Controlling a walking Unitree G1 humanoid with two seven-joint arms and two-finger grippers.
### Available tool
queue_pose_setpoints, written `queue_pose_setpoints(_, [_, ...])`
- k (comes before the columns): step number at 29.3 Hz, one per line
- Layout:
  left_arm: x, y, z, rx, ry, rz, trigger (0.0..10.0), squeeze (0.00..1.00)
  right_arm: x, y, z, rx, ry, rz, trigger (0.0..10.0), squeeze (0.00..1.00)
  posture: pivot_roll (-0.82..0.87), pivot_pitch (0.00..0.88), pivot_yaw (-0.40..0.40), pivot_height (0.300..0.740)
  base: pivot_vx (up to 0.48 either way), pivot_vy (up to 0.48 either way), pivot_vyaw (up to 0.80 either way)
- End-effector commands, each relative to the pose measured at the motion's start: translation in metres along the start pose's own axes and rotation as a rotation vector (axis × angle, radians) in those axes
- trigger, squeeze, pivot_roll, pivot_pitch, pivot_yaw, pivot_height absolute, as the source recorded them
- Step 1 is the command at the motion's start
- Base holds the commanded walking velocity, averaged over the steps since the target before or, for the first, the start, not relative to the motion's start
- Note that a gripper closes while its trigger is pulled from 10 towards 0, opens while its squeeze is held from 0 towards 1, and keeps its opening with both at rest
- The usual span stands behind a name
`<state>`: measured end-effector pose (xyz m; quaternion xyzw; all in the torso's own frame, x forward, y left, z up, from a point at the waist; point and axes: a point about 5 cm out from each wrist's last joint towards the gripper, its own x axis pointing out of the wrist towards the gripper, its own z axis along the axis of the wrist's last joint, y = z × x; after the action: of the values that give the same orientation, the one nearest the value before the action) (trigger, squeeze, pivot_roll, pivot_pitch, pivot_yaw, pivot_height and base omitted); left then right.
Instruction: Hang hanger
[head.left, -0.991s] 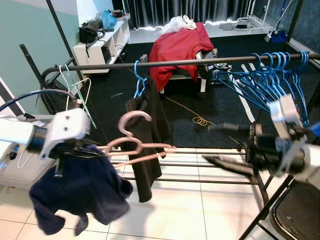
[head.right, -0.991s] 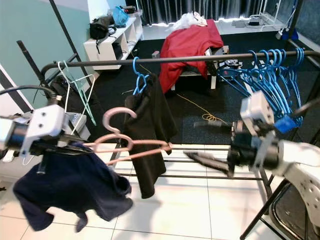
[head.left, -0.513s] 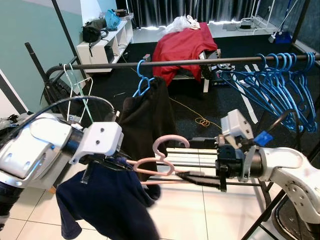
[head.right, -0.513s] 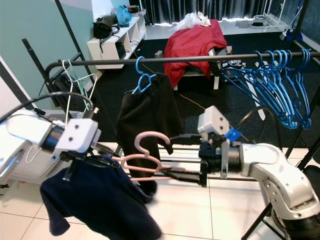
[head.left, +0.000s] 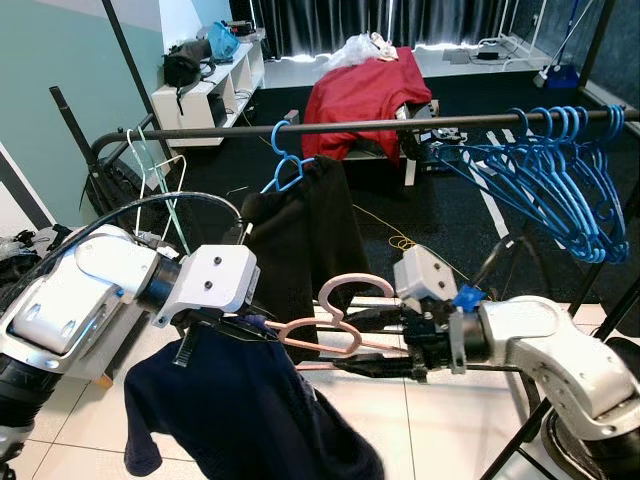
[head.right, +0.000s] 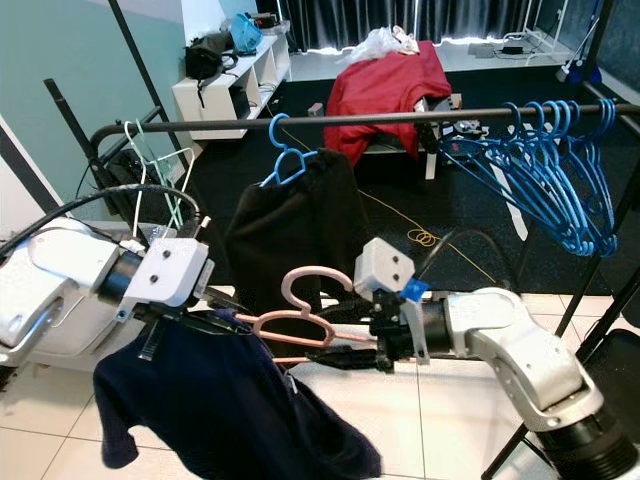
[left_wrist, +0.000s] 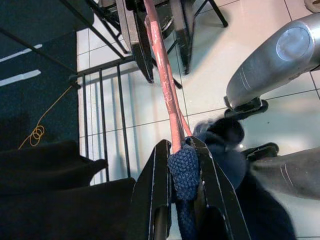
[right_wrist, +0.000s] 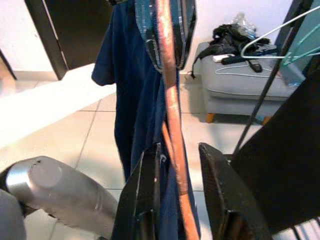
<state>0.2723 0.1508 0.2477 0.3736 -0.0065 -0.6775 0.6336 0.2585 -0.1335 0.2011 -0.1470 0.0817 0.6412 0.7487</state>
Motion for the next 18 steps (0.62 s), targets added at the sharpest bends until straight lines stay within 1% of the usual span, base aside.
queue_pose_setpoints(1, [0.004, 0.003, 0.010, 0.040, -0.023, -0.006, 10.0, 0.00, 0.006, -0.001, 0.000, -0.010, 0.007, 0.004, 0.0, 0.00, -0.11, 0.000, 0.104, 0.731, 0.000, 0.000, 0.00])
queue_pose_setpoints(6, [0.008, 0.002, 0.018, 0.056, -0.081, -0.025, 10.0, 0.00, 0.008, -0.002, -0.002, -0.012, 0.004, -0.009, 0.0, 0.00, -0.11, 0.000, 0.105, 0.731, 0.000, 0.000, 0.00])
queue_pose_setpoints(12, [0.011, 0.002, 0.023, 0.043, -0.137, -0.020, 10.0, 0.00, 0.008, -0.005, -0.002, -0.023, -0.007, -0.043, 0.0, 0.00, -0.12, 0.000, 0.106, 0.731, 0.000, 0.000, 0.00])
queue_pose_setpoints(13, [0.010, 0.005, 0.026, 0.025, -0.168, -0.002, 10.0, 1.00, 0.008, -0.007, -0.001, -0.025, -0.018, -0.057, 0.0, 0.00, -0.11, 0.000, 0.107, 0.731, 0.000, 0.000, 0.00])
queue_pose_setpoints(14, [0.010, 0.005, 0.026, 0.025, -0.168, -0.002, 10.0, 1.00, 0.008, -0.007, -0.001, -0.025, -0.018, -0.057, 0.0, 0.00, -0.11, 0.000, 0.107, 0.731, 0.000, 0.000, 0.00])
queue_pose_setpoints(15, [0.009, 0.007, 0.030, 0.016, -0.198, 0.008, 10.0, 1.00, 0.008, -0.008, 0.000, -0.025, -0.030, -0.070, 0.0, 0.00, -0.11, 0.000, 0.107, 0.731, 0.000, 0.000, 0.00])
queue_pose_setpoints(16, [0.009, 0.007, 0.030, 0.016, -0.198, 0.008, 10.0, 1.00, 0.008, -0.008, 0.000, -0.025, -0.030, -0.070, 0.0, 0.00, -0.11, 0.000, 0.107, 0.731, 0.000, 0.000, 0.00])
queue_pose_setpoints(17, [0.005, 0.010, 0.034, 0.005, -0.240, 0.028, 10.0, 1.00, 0.007, -0.009, 0.002, -0.026, -0.044, -0.084, 0.0, 0.00, -0.11, 0.000, 0.108, 0.731, 0.000, 0.000, 0.00])
queue_pose_setpoints(18, [0.005, 0.010, 0.034, 0.005, -0.240, 0.028, 10.0, 1.00, 0.007, -0.009, 0.002, -0.026, -0.044, -0.084, 0.0, 0.00, -0.11, 0.000, 0.108, 0.731, 0.000, 0.000, 0.00])
